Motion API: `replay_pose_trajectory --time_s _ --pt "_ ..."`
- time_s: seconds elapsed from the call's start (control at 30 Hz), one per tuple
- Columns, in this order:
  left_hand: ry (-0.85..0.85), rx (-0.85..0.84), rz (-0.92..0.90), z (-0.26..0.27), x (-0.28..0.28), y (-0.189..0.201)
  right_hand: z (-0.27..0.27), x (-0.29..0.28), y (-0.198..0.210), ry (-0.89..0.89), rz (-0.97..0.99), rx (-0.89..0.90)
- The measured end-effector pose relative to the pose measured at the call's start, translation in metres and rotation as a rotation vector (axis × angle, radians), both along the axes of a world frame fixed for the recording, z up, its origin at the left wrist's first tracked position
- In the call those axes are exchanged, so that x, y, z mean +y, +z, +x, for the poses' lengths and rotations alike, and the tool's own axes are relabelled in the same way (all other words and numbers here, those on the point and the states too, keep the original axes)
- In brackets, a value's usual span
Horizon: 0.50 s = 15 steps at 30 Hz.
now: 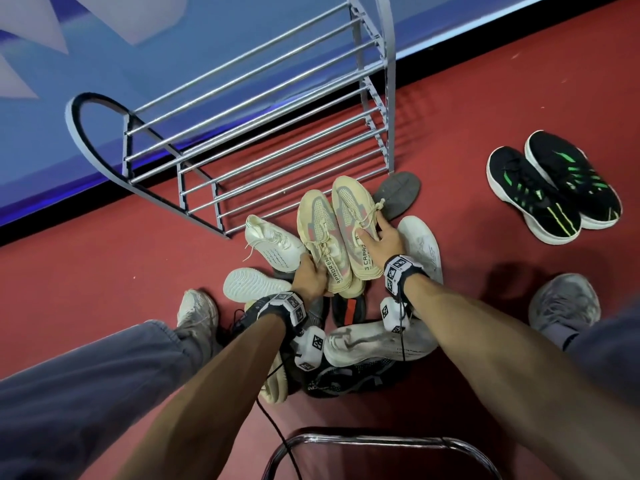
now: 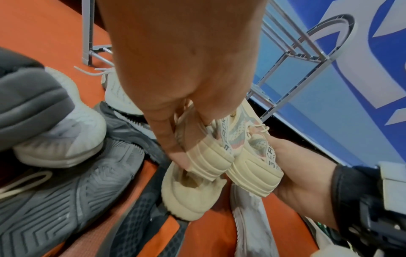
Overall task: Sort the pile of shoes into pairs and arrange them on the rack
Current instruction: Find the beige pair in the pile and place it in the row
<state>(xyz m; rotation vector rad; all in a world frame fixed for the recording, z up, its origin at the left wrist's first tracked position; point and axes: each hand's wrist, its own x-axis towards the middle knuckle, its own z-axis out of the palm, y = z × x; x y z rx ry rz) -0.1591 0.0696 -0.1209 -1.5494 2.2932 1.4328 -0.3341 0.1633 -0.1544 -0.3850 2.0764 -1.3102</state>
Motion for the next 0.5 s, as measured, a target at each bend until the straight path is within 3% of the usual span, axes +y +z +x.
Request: replay_pose_trajectory --time_s 0.1,0.2,0.5 --pt "0.064 0.024 0.053 0.001 -0.017 -0.005 -0.007 0.000 0.039 0.008 -0.038 0.000" --pt "0.016 0.095 0.015 -0.014 -0.025 0.035 -0.022 0.005 0.090 0.038 -0.057 0.023" --pt "-0.190 0.356 -0.029 -0.071 0.029 0.262 -0.078 0.049 0.285 -0.009 -0.252 0.099"
